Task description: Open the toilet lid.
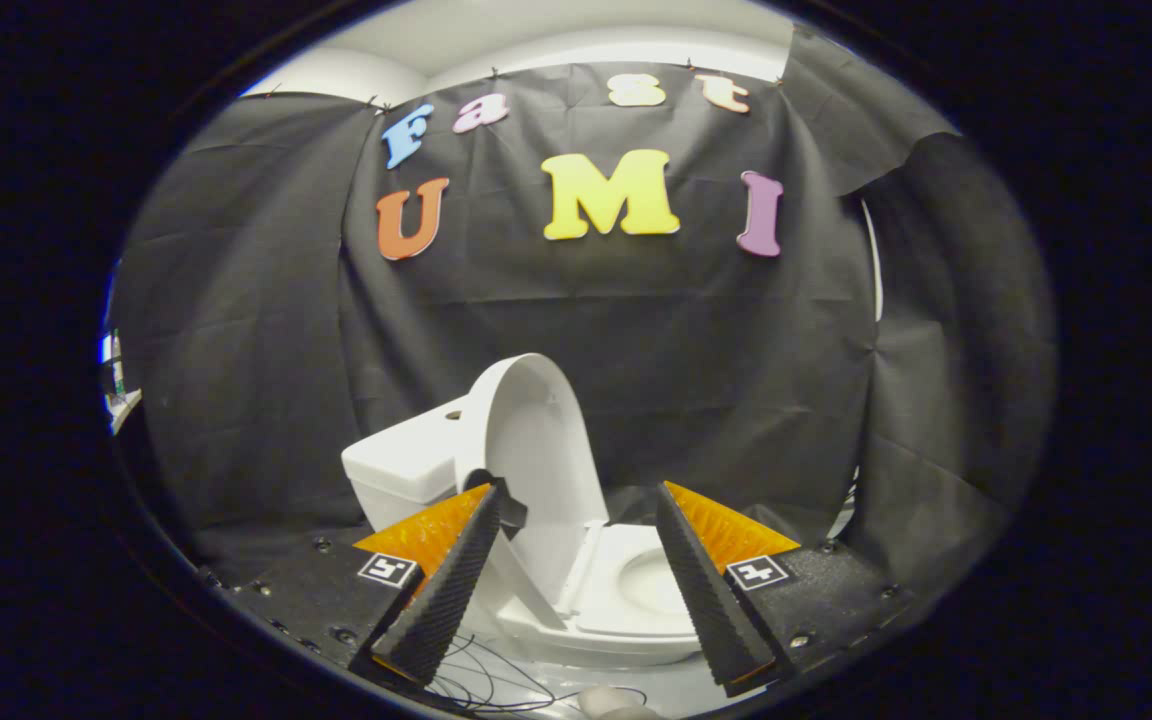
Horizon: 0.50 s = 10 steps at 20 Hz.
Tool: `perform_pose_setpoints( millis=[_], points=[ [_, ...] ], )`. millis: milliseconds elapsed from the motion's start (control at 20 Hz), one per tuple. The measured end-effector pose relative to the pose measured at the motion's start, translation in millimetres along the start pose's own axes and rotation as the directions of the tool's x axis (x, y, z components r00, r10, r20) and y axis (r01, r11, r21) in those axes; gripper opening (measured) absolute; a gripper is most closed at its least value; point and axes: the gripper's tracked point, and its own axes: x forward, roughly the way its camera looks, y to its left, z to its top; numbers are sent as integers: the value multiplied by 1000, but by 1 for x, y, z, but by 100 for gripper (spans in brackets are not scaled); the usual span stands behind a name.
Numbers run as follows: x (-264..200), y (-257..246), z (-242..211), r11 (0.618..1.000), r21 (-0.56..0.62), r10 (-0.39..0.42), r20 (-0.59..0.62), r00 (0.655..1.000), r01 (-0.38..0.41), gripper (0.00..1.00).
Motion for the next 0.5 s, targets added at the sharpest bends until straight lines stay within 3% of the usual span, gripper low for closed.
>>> perform_pose_setpoints(
  millis=[350, 500],
  points=[
    [-40, -96, -13, 988, 17, -157, 104, 982, 156, 99],
    [-55, -121, -29, 984, 32, -177, 130, 976, 174, 99]
  ],
)
